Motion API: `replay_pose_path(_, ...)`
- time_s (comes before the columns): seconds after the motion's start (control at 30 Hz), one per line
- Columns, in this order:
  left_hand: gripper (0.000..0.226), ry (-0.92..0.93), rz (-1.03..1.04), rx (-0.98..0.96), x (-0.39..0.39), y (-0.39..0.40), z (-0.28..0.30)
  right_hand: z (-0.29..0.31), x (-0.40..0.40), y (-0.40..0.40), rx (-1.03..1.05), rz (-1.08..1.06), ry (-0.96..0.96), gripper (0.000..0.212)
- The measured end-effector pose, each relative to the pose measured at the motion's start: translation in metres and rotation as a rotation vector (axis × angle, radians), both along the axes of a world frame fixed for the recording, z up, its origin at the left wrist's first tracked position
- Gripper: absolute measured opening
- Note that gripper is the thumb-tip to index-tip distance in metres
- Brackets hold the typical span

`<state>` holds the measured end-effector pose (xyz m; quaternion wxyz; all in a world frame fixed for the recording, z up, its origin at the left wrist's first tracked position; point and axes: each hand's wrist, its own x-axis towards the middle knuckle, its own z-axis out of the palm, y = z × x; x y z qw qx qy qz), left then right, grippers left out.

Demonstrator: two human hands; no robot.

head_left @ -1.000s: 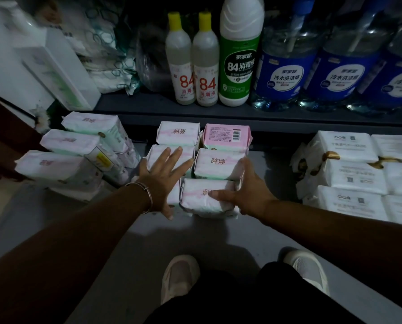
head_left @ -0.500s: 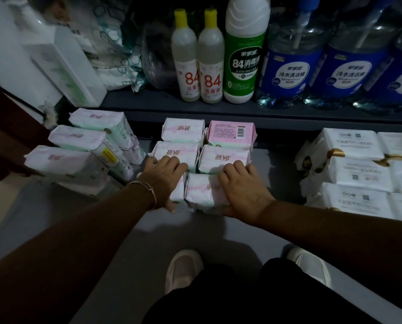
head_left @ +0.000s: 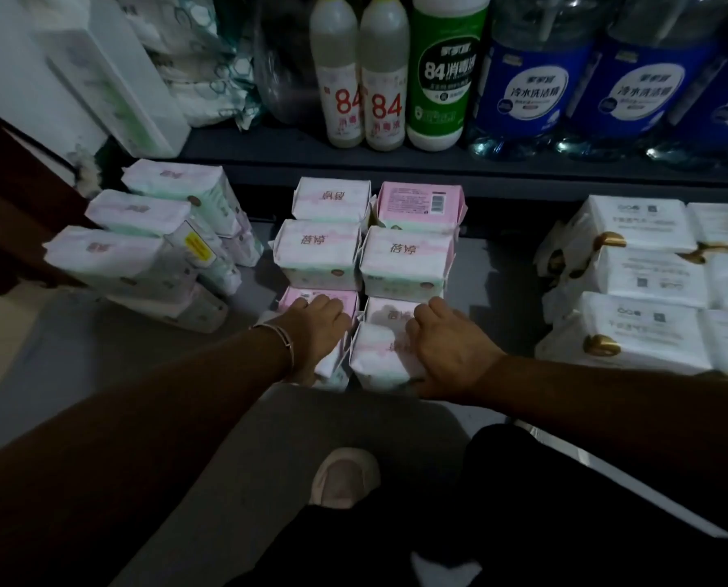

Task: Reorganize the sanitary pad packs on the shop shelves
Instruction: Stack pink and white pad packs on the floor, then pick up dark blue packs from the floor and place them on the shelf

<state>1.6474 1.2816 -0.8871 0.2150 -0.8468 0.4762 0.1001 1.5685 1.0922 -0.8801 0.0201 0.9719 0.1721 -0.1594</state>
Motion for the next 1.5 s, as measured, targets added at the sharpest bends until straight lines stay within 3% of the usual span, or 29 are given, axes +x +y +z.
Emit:
replay_pose_path(0.07, 0.077, -0.043, 0.028, 0.023, 0.002, -0.004, -0.025, -0.016, 0.003, 0.0, -0.016, -0.002, 0.03, 0.066)
replay_pose_path(0.17, 0.052, -0.051, 0.057, -0.072, -0.004, -0.01, -0.045, -0.04, 0.002, 0.003, -0.054, 0.083, 0.046, 0.042)
replay_pose_path(0.23, 0.055, 0.02, 0.096, -0.059, -0.006, -0.015, -0.053, -0.049, 0.001, 0.002, -0.076, 0.102, 0.005, 0.033)
replay_pose_path(0.3, 0.063, 0.076, 0.16, 0.014, -0.004, -0.016, -0.058, -0.051, 0.004, 0.002, -0.089, 0.124, 0.046, 0.035)
replay_pose_path(0.4, 0.082, 0.136, 0.101, 0.009, 0.01, -0.016, -0.045, -0.042, 0.014, -0.001, -0.084, 0.125, 0.118, 0.057)
replay_pose_path(0.47, 0.082, 0.255, 0.105, 0.007, 0.02, -0.02, -0.025, -0.022, 0.02, -0.006, -0.046, 0.078, 0.132, 0.059)
replay_pose_path(0.57, 0.07, 0.428, 0.175, -0.085, 0.03, -0.038, 0.017, 0.018, 0.024, -0.025, 0.046, 0.009, 0.122, 0.045)
replay_pose_path(0.67, 0.058, 0.473, 0.19, -0.192, 0.039, -0.064, 0.067, 0.07, 0.03, -0.054, 0.102, -0.112, 0.136, 0.048)
replay_pose_path(0.93, 0.053, 0.405, 0.124, -0.395, 0.056, -0.145, 0.185, 0.184, 0.037, -0.128, 0.099, -0.317, 0.089, 0.04)
replay_pose_path(1.23, 0.045, 0.211, 0.11, -0.566, 0.062, -0.232, 0.3, 0.303, 0.038, -0.208, 0.157, -0.292, -0.211, 0.016)
replay_pose_path(1.37, 0.043, 0.143, 0.14, -0.643, 0.047, -0.241, 0.341, 0.341, 0.026, -0.231, 0.215, -0.322, -0.261, 0.034)
replay_pose_path(1.5, 0.043, 0.052, 0.185, -0.71, 0.038, -0.243, 0.369, 0.37, 0.014, -0.248, 0.237, -0.32, -0.322, 0.032)
